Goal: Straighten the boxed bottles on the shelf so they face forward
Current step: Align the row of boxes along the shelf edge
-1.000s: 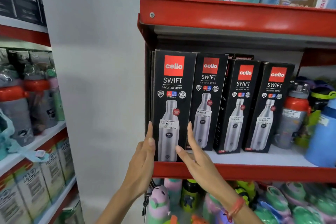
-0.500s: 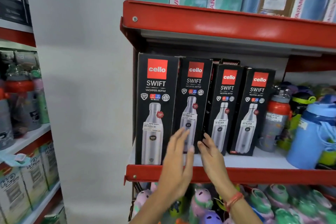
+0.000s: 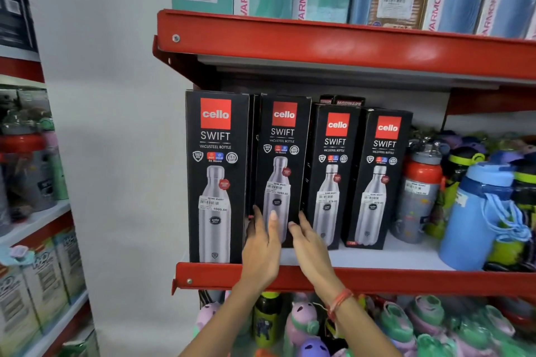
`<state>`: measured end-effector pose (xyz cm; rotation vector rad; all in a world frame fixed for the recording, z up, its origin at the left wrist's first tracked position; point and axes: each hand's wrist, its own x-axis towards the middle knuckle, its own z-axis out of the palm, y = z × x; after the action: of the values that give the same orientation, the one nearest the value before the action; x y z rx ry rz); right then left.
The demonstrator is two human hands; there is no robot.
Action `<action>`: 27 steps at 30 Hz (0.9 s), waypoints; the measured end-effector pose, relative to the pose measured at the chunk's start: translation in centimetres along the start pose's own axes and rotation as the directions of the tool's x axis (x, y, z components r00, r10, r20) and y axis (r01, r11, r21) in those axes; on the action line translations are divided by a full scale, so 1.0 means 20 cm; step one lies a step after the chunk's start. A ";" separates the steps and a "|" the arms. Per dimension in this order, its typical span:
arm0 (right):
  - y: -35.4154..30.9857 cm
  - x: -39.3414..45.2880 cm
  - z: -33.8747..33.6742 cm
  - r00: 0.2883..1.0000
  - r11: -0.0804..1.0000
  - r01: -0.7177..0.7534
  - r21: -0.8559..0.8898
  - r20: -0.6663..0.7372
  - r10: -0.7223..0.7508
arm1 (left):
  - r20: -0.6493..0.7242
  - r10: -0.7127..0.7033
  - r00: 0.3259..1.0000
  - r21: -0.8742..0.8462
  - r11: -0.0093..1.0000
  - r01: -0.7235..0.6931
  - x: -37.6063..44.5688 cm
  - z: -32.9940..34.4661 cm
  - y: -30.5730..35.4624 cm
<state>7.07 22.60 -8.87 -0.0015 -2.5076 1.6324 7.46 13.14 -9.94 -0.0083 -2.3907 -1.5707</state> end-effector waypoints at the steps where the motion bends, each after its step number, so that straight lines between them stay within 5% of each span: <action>1: 0.01 -0.02 -0.02 1.000 1.000 0.002 0.008 0.004 -0.002 | -0.009 0.007 1.000 0.010 1.000 -0.007 -0.02 0.00 0.00; 17: 0.14 -0.24 -0.13 0.991 0.992 0.119 0.052 0.052 -0.122 | -0.050 0.067 0.996 0.053 0.996 -0.064 -0.30 -0.10 -0.06; 23: 0.15 -0.21 -0.25 0.984 0.988 0.131 0.080 -0.133 -0.120 | -0.319 0.319 0.893 0.164 0.946 -0.279 -0.32 -0.03 -0.01; 27: 0.23 -0.09 -0.37 0.987 0.996 0.060 0.069 -0.156 -0.049 | -0.020 0.339 0.941 -0.002 0.941 -0.339 -0.29 0.14 0.07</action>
<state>9.36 31.06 -10.30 -0.0491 -2.3119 1.6355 12.63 17.00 -11.14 -0.3840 -2.2228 -1.4061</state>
